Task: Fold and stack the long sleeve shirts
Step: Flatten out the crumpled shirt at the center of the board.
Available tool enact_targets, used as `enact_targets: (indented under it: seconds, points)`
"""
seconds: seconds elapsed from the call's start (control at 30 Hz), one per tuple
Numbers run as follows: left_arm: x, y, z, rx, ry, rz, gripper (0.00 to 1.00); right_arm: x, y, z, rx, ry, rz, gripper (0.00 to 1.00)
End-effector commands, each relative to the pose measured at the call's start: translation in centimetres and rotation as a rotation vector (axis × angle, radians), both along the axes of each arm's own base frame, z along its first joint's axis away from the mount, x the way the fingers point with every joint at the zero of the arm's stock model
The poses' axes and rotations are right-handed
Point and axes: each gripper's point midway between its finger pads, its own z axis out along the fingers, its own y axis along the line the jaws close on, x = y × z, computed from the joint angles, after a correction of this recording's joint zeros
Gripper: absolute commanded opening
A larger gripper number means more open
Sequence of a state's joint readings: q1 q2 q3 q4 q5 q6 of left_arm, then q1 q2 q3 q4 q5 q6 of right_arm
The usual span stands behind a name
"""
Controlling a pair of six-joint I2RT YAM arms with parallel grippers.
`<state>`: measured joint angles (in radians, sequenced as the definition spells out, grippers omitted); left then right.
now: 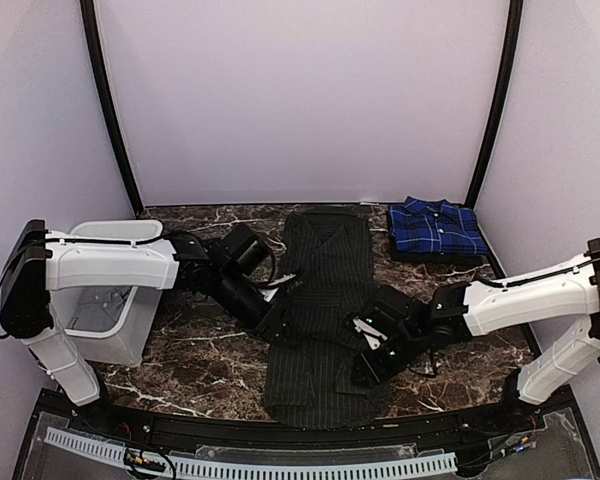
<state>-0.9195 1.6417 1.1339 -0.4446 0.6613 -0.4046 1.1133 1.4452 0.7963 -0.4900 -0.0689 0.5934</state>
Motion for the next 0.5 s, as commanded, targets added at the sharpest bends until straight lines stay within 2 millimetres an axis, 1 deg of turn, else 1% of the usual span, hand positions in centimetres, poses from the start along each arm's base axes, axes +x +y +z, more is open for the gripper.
enact_targets:
  seconds: [0.0, 0.03, 0.07, 0.1, 0.13, 0.17, 0.2, 0.23, 0.27, 0.3, 0.33, 0.37, 0.4, 0.43, 0.47]
  points:
    - [8.3, 0.2, -1.4, 0.141, -0.160, 0.232, 0.40, -2.5, -0.9, -0.1, 0.000, 0.033, 0.051, 0.47]
    - [9.9, -0.3, -0.7, 0.138, -0.212, 0.252, 0.41, -2.2, -1.3, 0.5, -0.003, 0.010, 0.033, 0.48]
    - [11.0, -1.0, -0.7, 0.139, -0.233, 0.260, 0.45, -1.7, -1.5, 1.3, 0.006, -0.019, 0.018, 0.50]
    - [12.2, -1.1, -0.8, 0.152, -0.268, 0.275, 0.46, -0.9, -1.6, 2.2, 0.019, -0.048, -0.004, 0.52]
    - [13.4, -1.9, -0.8, 0.155, -0.291, 0.282, 0.48, -0.2, -1.5, 3.2, 0.042, -0.070, -0.025, 0.54]
    - [14.5, -1.8, -1.1, 0.185, -0.335, 0.289, 0.48, 0.7, -1.5, 4.0, 0.067, -0.089, -0.047, 0.55]
    - [15.9, -2.4, -1.4, 0.201, -0.364, 0.300, 0.50, 1.8, -1.5, 4.8, 0.084, -0.114, -0.076, 0.57]
    - [17.1, -1.8, -1.8, 0.247, -0.405, 0.323, 0.51, 3.0, -1.7, 5.4, 0.092, -0.145, -0.110, 0.60]
    - [18.1, -2.2, -2.3, 0.260, -0.417, 0.332, 0.53, 4.2, -1.8, 5.9, 0.099, -0.174, -0.143, 0.62]
    - [19.0, -1.9, -2.5, 0.271, -0.427, 0.345, 0.55, 5.7, -2.0, 6.4, 0.102, -0.198, -0.184, 0.63]
    - [19.8, -2.2, -3.1, 0.274, -0.428, 0.351, 0.56, 6.9, -2.1, 6.6, 0.101, -0.215, -0.216, 0.64]
    - [20.6, -1.9, -3.5, 0.280, -0.423, 0.365, 0.56, 8.1, -2.1, 6.7, 0.106, -0.229, -0.243, 0.64]
    - [21.1, -2.0, -4.1, 0.289, -0.414, 0.370, 0.56, 9.1, -1.9, 6.8, 0.112, -0.240, -0.265, 0.64]
    - [21.7, -1.7, -4.4, 0.297, -0.408, 0.381, 0.57, 10.2, -1.9, 6.6, 0.116, -0.246, -0.290, 0.64]
    - [21.8, -1.8, -4.9, 0.304, -0.395, 0.379, 0.57, 11.0, -1.9, 6.4, 0.119, -0.248, -0.309, 0.64]
